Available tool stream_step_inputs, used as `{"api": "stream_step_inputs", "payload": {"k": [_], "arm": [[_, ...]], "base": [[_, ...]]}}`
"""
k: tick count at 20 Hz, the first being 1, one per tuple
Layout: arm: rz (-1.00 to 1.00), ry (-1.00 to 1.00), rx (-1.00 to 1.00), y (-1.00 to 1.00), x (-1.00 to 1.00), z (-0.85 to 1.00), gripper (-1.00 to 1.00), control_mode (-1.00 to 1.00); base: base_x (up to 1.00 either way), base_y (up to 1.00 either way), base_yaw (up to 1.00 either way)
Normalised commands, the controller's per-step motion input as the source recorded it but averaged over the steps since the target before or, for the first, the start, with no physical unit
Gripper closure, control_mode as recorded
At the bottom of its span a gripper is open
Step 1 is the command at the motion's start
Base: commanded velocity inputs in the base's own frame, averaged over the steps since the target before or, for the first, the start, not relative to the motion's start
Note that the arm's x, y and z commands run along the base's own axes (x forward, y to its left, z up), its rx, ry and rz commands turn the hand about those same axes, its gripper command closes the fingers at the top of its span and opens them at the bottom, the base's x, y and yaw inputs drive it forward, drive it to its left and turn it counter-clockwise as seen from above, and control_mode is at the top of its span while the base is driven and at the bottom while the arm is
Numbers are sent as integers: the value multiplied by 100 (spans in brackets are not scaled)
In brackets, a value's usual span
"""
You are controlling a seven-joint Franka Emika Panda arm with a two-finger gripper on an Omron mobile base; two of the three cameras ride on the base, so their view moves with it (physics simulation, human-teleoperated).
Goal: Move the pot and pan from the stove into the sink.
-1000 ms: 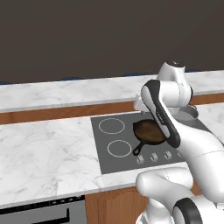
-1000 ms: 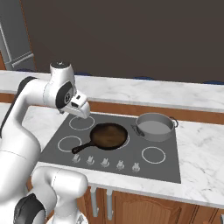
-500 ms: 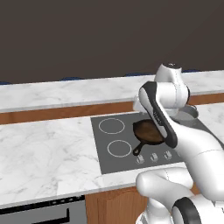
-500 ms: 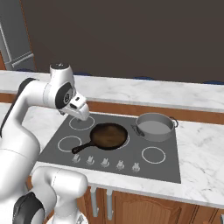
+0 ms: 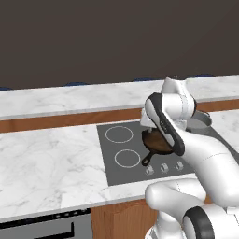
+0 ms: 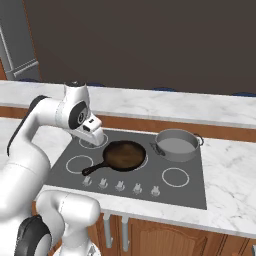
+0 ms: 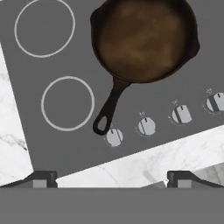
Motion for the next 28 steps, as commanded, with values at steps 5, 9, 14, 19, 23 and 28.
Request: {"api": "stream_step_inputs", "payload": {"k": [5,9,14,19,23,28], "arm": [[-5,8,0,0,4,-40,-100,-100],[-6,6,0,0,8,-40,-100,-100],[-6,4,0,0,15,-35,-100,-100],[-7,3,0,0,16,-36,-100,-100],[-7,0,0,0,20,-31,-100,-100],[-8,0,0,0,19,-32,-100,-100]], "base": [[0,0,0],[0,0,0],[0,0,0],[0,0,0],[0,0,0],[0,0,0]]}}
